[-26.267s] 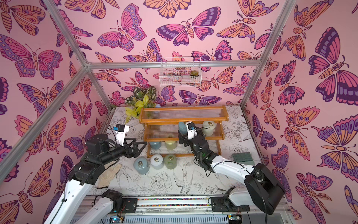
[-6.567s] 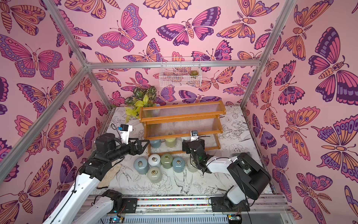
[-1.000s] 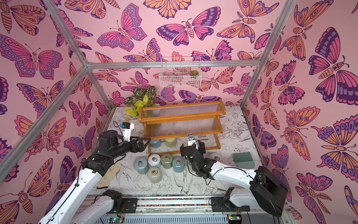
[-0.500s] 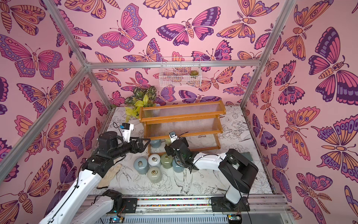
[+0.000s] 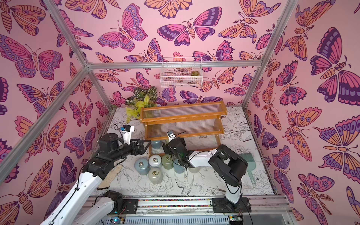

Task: Remove the tea canisters from the shelf
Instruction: Pick up the tea canister from the shelf.

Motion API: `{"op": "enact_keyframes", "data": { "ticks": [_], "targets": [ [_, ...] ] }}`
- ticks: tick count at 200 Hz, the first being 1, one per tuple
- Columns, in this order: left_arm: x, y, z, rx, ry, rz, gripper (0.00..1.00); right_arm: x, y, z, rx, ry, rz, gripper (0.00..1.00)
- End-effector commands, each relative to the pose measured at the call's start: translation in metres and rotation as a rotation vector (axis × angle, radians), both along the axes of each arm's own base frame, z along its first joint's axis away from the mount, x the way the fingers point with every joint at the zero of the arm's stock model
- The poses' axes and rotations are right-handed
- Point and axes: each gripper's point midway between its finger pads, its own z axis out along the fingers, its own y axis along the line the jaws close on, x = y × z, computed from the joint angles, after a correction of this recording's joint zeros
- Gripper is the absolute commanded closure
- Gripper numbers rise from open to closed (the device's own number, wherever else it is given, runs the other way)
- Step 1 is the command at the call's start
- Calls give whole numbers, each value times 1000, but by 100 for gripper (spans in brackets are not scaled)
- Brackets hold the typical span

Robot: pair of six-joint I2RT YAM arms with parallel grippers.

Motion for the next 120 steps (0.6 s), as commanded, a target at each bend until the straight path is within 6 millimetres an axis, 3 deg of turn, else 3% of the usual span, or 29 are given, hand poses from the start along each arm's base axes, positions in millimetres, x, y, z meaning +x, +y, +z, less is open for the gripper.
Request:
{"op": "enact_keyframes", "data": {
  "ticks": [1, 43, 86, 120],
  "targets": [
    [-4, -2, -4, -1, -4, -14, 0, 16, 1, 6, 32, -22, -52, 1],
    [-5, -2, -7, -1, 4, -15, 0, 25, -1, -10, 23, -6, -104, 1],
    [-5, -2, -7, 0, 4, -17, 0, 27, -2, -14, 25, -16, -117, 20],
    [-3, -2, -8, 2, 9, -15, 0, 26, -2, 0, 46, -45, -105, 30]
  ]
}}
